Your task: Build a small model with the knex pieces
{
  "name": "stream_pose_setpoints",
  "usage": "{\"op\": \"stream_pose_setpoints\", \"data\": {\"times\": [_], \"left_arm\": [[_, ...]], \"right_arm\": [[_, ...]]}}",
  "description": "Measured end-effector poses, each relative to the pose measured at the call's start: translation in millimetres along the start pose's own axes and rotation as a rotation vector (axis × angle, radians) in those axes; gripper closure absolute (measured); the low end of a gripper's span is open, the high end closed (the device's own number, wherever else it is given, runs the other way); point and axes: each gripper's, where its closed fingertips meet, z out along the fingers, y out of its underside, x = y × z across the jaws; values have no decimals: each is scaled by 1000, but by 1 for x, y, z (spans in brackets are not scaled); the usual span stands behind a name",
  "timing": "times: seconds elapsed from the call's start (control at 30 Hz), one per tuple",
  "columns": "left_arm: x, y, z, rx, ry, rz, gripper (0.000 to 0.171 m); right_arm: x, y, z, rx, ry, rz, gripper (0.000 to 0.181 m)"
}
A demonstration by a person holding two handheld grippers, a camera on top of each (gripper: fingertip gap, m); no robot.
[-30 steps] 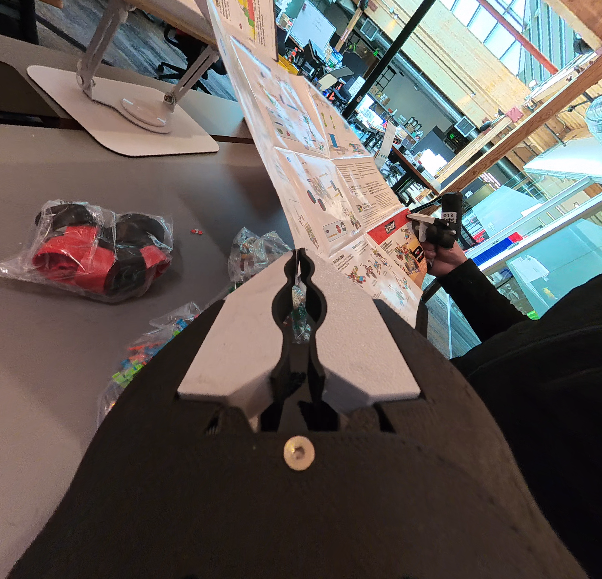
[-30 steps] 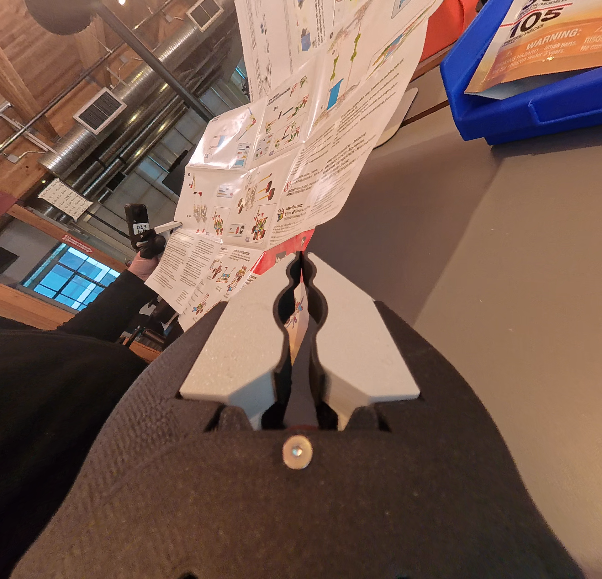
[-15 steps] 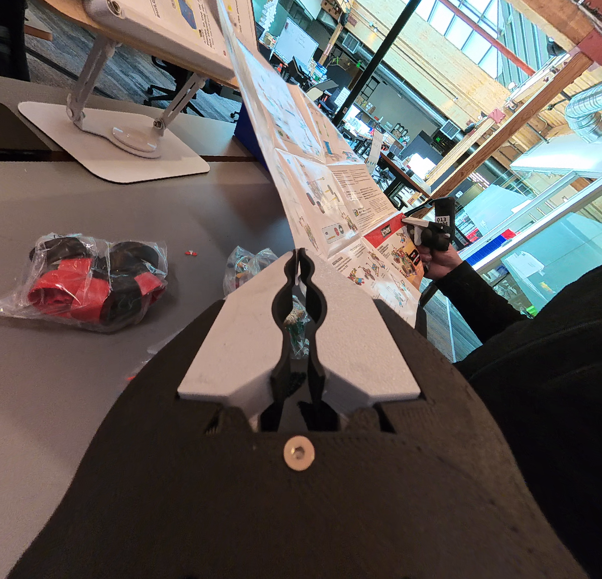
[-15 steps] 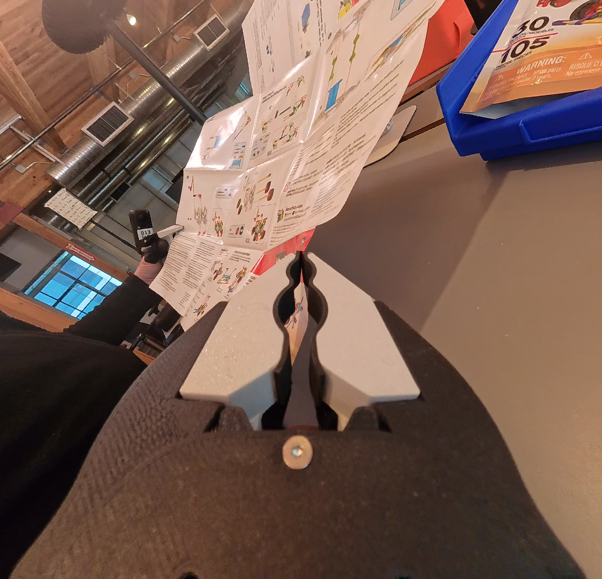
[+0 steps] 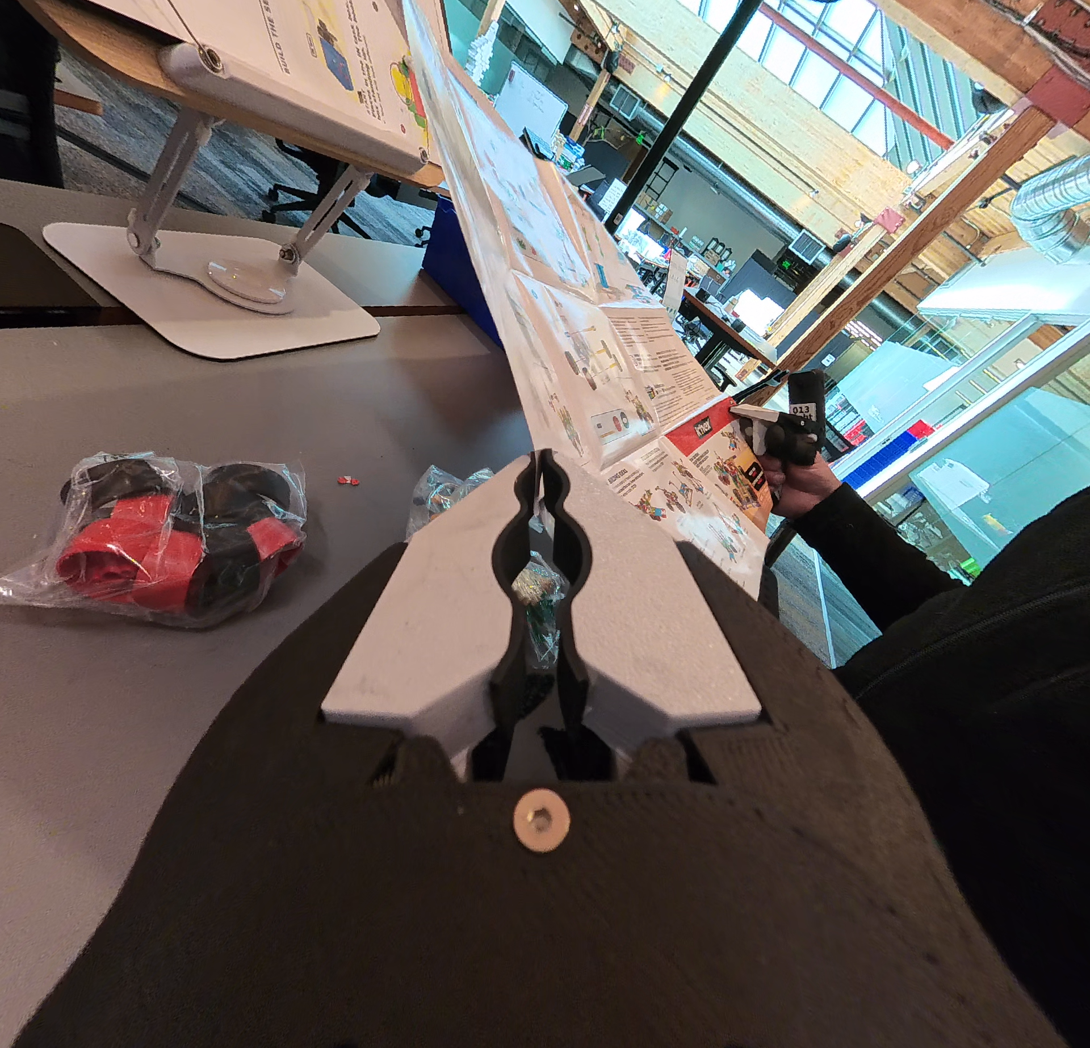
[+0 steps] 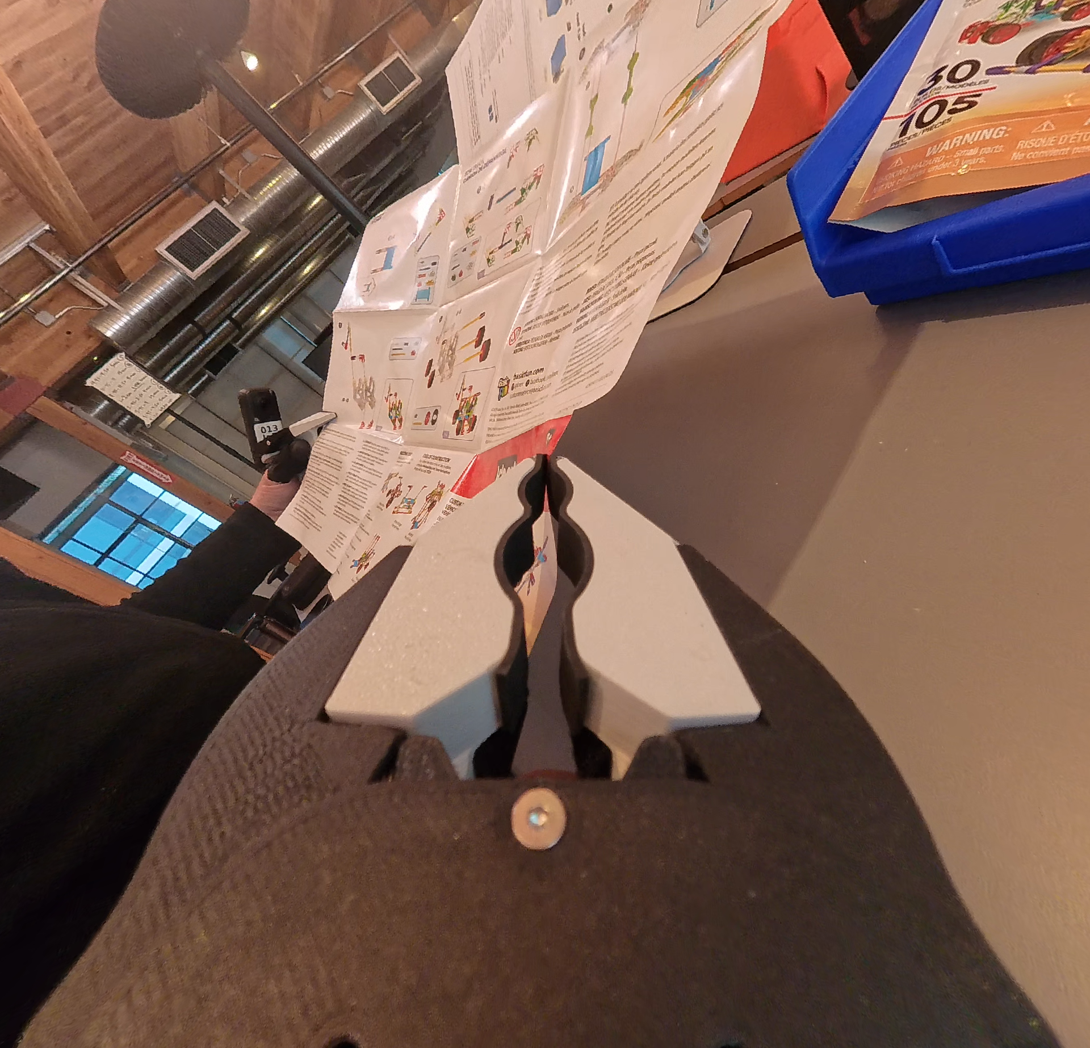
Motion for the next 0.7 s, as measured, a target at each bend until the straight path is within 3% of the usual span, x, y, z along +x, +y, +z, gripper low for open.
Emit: {"op": "stream_pose_setpoints", "data": {"times": [0.7], "left_arm": [[2, -8, 10, 40, 13, 26, 171]], "right_arm": [[-7, -15, -8, 50, -4, -32, 181]]}}
